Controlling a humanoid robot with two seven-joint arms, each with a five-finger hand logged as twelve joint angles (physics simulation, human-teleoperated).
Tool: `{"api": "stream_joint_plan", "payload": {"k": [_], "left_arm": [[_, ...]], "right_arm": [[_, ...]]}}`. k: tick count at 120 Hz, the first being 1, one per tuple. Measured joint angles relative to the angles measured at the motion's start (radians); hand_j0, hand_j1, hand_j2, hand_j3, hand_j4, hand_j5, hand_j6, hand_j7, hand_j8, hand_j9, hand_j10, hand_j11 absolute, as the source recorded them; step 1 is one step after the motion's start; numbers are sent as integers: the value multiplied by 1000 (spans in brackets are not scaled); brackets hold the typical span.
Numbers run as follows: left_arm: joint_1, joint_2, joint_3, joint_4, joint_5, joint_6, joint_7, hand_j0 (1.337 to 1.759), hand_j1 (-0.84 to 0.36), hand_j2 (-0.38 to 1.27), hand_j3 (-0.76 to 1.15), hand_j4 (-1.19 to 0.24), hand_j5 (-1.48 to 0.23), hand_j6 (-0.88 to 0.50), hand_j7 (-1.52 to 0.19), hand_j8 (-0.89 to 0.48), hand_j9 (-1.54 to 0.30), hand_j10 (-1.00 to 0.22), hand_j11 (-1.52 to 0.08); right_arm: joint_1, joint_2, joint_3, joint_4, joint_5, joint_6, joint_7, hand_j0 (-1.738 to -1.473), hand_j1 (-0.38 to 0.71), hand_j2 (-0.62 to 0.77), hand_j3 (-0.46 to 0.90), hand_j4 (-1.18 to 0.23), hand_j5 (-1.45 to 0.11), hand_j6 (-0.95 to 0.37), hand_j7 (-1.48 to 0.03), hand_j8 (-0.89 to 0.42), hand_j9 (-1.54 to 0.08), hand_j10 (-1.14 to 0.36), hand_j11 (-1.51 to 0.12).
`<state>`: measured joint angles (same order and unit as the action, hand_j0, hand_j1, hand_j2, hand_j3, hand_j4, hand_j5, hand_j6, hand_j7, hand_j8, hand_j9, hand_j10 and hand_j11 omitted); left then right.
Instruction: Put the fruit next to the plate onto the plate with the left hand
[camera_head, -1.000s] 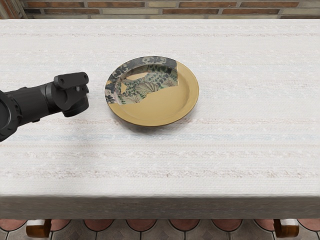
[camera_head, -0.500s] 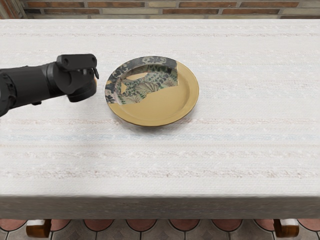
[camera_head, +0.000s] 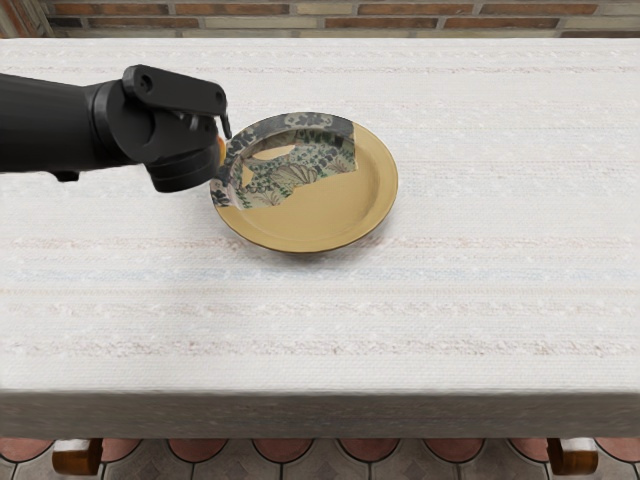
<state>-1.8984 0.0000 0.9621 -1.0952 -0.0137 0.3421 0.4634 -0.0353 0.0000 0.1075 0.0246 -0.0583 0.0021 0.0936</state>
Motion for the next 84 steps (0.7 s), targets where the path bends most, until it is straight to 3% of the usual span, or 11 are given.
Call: {"api": "stream_joint_plan", "payload": {"k": [18, 48, 84], "left_arm": [[-26, 0, -25, -46, -17, 7, 0, 1654, -304, 620, 0, -812, -1145, -482, -1135, -495, -1108, -826, -1107], [-21, 0, -121, -56, -10, 5, -1, 1654, -330, 671, 0, -808, -1138, -479, -1128, -493, -1103, -823, -1104], [72, 0, -250, -34, 49, 2, -4, 1654, -359, 739, 0, -799, -1136, -467, -1120, -487, -1095, -819, -1097]], "right_arm": [[0, 0, 0, 0, 0, 0, 0, -1658, -303, -7, 0, -39, -50, -39, -50, -39, -50, -39, -50], [0, 0, 0, 0, 0, 0, 0, -1658, -303, -7, 0, -39, -50, -39, -50, -39, -50, -39, -50], [0, 0, 0, 0, 0, 0, 0, -1658, -303, -7, 0, -39, -50, -39, -50, -39, -50, -39, -50]]}}
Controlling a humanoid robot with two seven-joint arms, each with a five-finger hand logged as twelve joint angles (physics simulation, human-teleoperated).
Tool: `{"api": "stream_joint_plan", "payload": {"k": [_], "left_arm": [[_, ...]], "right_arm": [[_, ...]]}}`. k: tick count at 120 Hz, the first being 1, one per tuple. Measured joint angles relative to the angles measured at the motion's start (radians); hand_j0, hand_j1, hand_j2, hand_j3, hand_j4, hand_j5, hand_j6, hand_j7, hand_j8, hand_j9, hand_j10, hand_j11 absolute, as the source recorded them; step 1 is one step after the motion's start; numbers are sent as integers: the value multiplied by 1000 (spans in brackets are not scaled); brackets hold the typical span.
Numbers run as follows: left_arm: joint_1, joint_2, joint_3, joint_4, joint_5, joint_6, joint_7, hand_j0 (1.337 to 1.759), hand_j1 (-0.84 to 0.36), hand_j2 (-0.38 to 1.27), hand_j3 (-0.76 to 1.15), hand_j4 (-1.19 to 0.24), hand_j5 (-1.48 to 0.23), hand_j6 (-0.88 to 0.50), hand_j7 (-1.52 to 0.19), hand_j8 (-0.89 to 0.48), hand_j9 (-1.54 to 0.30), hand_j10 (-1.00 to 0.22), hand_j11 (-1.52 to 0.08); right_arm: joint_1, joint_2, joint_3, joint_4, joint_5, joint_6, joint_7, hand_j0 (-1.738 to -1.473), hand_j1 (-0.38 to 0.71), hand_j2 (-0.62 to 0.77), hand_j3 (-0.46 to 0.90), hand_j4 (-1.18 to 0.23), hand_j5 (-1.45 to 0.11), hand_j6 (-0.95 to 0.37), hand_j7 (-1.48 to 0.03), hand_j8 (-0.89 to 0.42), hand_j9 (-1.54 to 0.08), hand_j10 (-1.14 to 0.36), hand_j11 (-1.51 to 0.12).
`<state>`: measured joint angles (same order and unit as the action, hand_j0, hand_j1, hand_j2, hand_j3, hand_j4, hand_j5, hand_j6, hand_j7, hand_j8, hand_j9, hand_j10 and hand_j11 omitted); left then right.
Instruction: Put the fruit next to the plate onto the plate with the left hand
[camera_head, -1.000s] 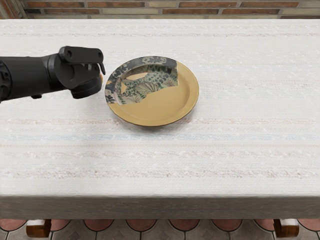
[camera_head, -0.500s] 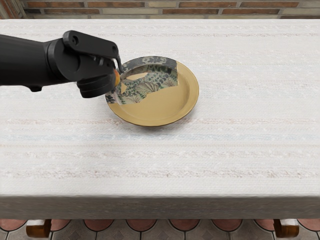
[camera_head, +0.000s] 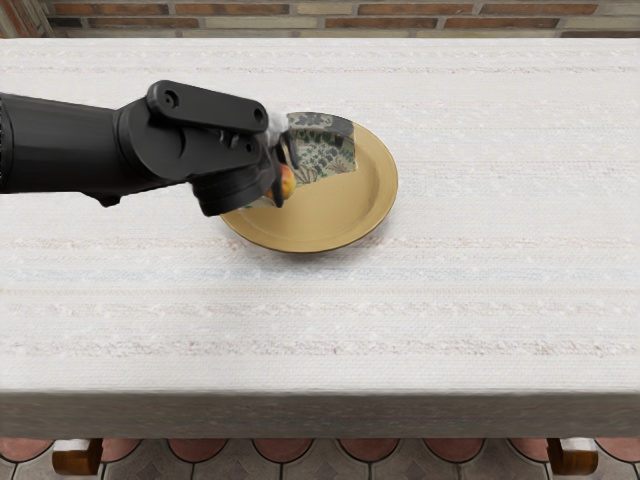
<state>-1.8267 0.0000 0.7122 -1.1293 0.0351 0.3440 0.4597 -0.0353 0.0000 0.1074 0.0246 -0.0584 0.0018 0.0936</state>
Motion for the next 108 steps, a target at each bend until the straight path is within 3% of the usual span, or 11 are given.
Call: {"api": "stream_joint_plan", "payload": {"k": [40, 76, 108], "left_arm": [[42, 0, -25, 26, 41, 2, -4, 1655, -358, 741, 0, -765, -1042, -512, -1038, -521, -1029, -771, -1030], [44, 0, -45, 28, 44, 10, -4, 1657, -233, 297, 0, -534, -709, -465, -708, -464, -705, -537, -705], [26, 0, -88, 29, 42, 10, -4, 1658, -49, 122, 0, -346, -453, -327, -453, -327, -452, -346, -452]], "right_arm": [[0, 0, 0, 0, 0, 0, 0, -1658, -303, -7, 0, -39, -50, -39, -50, -39, -50, -39, -50], [0, 0, 0, 0, 0, 0, 0, -1658, -303, -7, 0, -39, -50, -39, -50, -39, -50, -39, -50], [0, 0, 0, 0, 0, 0, 0, -1658, -303, -7, 0, -39, -50, -39, -50, -39, -50, -39, -50]]}}
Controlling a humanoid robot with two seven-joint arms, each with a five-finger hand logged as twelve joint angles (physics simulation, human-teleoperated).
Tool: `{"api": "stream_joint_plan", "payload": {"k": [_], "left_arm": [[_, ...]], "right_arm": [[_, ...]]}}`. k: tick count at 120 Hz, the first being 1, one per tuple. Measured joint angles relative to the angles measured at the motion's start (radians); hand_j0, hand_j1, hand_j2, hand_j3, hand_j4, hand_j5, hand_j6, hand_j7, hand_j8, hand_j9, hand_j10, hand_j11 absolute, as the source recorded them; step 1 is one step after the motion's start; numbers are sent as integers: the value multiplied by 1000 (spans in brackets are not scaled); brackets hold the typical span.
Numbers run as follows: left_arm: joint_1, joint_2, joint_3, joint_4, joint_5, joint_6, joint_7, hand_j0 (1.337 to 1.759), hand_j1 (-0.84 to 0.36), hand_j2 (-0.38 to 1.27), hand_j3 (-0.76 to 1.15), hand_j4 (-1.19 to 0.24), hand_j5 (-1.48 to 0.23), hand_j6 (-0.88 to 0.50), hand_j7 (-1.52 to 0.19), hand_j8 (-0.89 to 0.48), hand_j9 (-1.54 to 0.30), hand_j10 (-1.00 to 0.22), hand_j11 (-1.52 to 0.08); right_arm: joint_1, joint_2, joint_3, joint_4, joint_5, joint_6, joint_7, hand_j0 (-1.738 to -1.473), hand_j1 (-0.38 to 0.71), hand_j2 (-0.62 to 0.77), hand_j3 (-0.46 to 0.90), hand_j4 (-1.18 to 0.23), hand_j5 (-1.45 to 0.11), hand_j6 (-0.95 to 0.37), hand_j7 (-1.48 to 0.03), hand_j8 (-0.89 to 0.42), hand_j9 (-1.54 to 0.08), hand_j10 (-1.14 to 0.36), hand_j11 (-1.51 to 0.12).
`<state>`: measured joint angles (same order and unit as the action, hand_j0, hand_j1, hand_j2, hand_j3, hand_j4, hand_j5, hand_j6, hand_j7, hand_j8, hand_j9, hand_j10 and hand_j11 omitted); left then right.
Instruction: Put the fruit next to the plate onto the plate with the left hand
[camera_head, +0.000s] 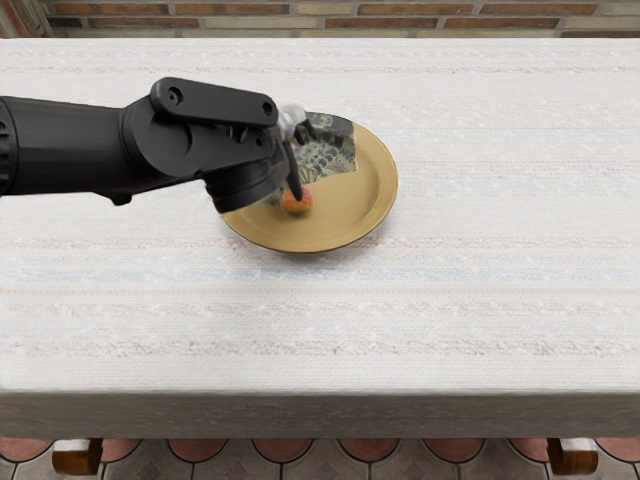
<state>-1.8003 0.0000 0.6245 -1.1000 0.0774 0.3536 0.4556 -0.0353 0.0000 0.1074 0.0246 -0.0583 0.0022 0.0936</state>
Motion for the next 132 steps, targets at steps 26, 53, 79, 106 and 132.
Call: {"api": "stream_joint_plan", "payload": {"k": [26, 53, 79, 106, 132], "left_arm": [[90, 236, -218, -78, 143, -14, -5, 1658, 16, 75, 0, -283, -369, -276, -369, -276, -368, -283, -368], [397, 607, -574, -242, 305, -245, -100, 1658, 35, 60, 0, -264, -343, -262, -343, -262, -343, -264, -343], [760, 779, -989, -277, 357, -738, -271, 1658, 39, 55, 0, -261, -338, -260, -338, -260, -338, -261, -338], [1016, 795, -1412, -261, 365, -938, -306, 1658, 37, 55, 0, -262, -340, -262, -340, -262, -339, -262, -339], [1118, 792, -1571, -235, 364, -961, -310, 1658, 37, 55, 0, -263, -340, -263, -340, -262, -340, -262, -340]], "right_arm": [[0, 0, 0, 0, 0, 0, 0, -1658, -303, -7, 0, -39, -50, -39, -50, -39, -50, -39, -50], [0, 0, 0, 0, 0, 0, 0, -1658, -303, -7, 0, -39, -50, -39, -50, -39, -50, -39, -50], [0, 0, 0, 0, 0, 0, 0, -1658, -303, -7, 0, -39, -50, -39, -50, -39, -50, -39, -50], [0, 0, 0, 0, 0, 0, 0, -1658, -303, -7, 0, -39, -50, -39, -50, -39, -50, -39, -50], [0, 0, 0, 0, 0, 0, 0, -1658, -303, -7, 0, -39, -50, -39, -50, -39, -50, -39, -50]]}}
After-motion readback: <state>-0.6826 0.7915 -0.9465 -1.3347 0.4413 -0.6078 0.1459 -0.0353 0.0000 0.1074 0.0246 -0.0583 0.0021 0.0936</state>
